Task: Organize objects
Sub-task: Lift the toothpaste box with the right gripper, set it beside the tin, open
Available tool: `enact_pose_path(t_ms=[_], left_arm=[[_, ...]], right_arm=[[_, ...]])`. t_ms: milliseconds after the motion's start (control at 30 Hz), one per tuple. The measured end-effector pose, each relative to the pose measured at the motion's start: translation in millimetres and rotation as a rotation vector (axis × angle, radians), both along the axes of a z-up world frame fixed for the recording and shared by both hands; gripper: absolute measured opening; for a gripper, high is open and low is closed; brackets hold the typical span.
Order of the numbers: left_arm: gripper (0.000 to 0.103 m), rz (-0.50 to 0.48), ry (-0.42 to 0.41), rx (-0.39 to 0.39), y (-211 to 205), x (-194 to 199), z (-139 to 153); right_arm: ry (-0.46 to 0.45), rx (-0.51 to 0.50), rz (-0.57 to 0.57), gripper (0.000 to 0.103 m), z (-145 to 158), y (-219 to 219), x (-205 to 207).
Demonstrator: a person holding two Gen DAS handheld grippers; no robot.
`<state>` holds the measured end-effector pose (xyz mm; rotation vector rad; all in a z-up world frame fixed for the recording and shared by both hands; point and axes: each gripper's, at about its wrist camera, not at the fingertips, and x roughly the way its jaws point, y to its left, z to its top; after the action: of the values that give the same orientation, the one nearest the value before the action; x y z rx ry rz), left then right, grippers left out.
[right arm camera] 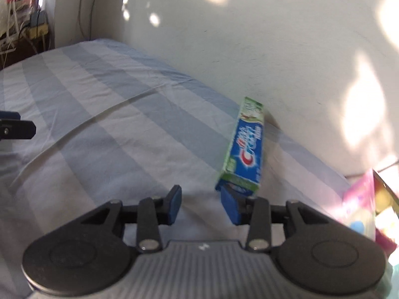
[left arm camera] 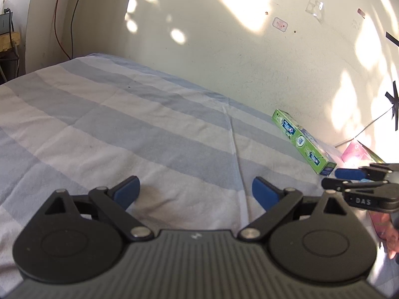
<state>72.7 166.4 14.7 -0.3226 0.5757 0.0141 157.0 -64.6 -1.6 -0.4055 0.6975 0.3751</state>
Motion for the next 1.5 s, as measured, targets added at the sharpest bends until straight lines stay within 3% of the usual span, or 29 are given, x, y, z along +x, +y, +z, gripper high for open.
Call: enact_pose_path(t_ms=[67,133,300,400,467,533,633,933,1233,1500], left_arm=[[0.098,0.001,0.0,0.005,-0.6,-0.2,-0.1],[0.098,0.003,0.0,0.018,-2.6,-0.3,-0.4],[0.098,0.026,-0.002,0.05,-5.0,-1.0,-0.7],[0.098,0.04,-0.001,0.068,-6.3,-0.4,-0.7],[0.098,0.044,0.0,0.078,-7.1,-0.5,-0.7],[0.098,0.047,0.001,0.086,-8.5,-0.5,-0.5],[0.098,0.049,0.004,0.095,-9.8,-0.3,-0.4],[0.098,0.055,0.013,0.103,-11.7,-0.4,-0.3],[0.098,0.057,0.022,0.124,-14.7,-0.7,-0.7],[0.098,0.044,0.039,0.172,-20.2,-1.2,-1.3]], right_arm=[[-0.072,0.076,-0.067,0.059,7.1,-10.7,-13.0],[-0.144,0.112,-0.116,0.083,13.6,-13.5,-15.9],[-0.143,0.09,-0.196,0.084,4.2,-2.1,26.3],[-0.082,0.068,-0.265,0.078,-17.4,0.0,58.7],[-0.05,0.118,-0.299,0.074,-24.5,-8.2,68.0],[-0.013,0.189,-0.297,0.049,-24.3,-16.4,69.4],[-0.023,0.187,-0.262,0.042,-24.5,-14.1,52.8],[-0.023,0.17,-0.149,0.042,-15.3,-24.1,-28.9],[-0.003,0.196,-0.008,0.042,-7.4,-66.1,-137.0],[-0.006,0.15,0.006,0.042,-3.6,-115.2,-207.9]])
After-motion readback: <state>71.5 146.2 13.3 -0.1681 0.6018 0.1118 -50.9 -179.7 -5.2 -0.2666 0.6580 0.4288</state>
